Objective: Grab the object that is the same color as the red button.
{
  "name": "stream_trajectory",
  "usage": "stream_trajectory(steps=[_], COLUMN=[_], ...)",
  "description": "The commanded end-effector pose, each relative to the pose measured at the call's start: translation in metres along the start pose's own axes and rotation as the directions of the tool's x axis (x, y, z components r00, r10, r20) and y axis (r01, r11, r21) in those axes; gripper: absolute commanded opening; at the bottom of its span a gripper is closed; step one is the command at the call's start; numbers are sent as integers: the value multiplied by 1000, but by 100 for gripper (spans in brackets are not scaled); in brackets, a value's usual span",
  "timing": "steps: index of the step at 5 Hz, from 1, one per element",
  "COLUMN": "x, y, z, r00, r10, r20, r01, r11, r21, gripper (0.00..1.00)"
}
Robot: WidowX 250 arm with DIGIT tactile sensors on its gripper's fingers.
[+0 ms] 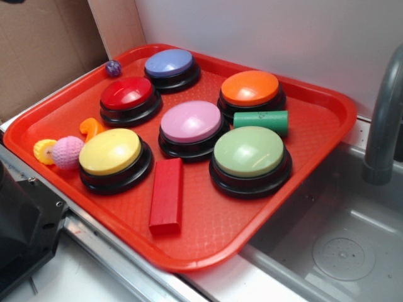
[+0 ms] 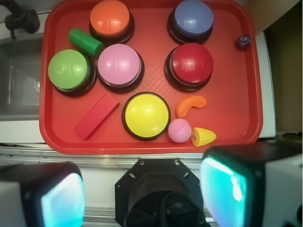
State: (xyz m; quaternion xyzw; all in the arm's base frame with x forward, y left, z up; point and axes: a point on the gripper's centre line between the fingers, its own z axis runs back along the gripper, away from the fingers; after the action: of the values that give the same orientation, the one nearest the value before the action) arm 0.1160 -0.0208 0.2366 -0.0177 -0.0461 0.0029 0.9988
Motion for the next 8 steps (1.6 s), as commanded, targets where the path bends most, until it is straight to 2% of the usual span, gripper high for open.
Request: stream_trajectory(steps=[1,3,4,5,6,7,8], x=[0,3,7,8,11,13,18], y=[0,-37,-69,-80,-87,-93,-94], z=[0,-38,-79,-109,-147,-179,-202], r00=[1000,993,973,926,893,848,814], r10=[0,116,228,367,436,522,572], r20=[0,12,21,87,108,90,101], r01=[0,-114,-227,-370,-438,-525,-574], r11=[1000,990,973,929,899,851,819], r21=[0,-77,-44,10,-6,8,-13], gripper=[100,100,100,100,100,100,100])
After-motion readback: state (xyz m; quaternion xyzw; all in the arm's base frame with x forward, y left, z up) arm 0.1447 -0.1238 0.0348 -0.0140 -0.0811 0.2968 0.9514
